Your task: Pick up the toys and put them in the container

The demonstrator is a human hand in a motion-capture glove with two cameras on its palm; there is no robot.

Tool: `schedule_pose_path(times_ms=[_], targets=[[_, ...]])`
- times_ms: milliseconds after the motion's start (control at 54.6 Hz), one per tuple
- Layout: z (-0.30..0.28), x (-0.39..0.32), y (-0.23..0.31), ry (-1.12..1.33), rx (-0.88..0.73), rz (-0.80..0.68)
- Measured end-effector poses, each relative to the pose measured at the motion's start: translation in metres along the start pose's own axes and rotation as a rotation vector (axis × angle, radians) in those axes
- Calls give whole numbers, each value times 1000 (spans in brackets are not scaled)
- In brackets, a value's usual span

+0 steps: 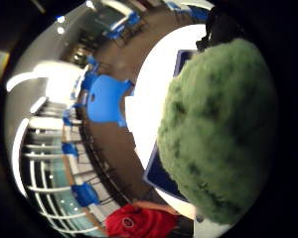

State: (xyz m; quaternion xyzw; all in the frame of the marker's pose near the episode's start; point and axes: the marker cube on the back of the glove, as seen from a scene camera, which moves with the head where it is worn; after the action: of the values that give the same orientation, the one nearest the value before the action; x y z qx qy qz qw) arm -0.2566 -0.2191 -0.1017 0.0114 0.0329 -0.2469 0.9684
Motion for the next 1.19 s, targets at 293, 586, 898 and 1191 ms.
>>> schedule_pose_path(times_ms=[293, 586, 898, 1191], targets=[[13, 21, 25, -22, -179, 87], [14, 121, 76, -99, -124, 273], [51, 241, 154, -33, -168, 518], [103, 299, 194, -47, -225, 641]])
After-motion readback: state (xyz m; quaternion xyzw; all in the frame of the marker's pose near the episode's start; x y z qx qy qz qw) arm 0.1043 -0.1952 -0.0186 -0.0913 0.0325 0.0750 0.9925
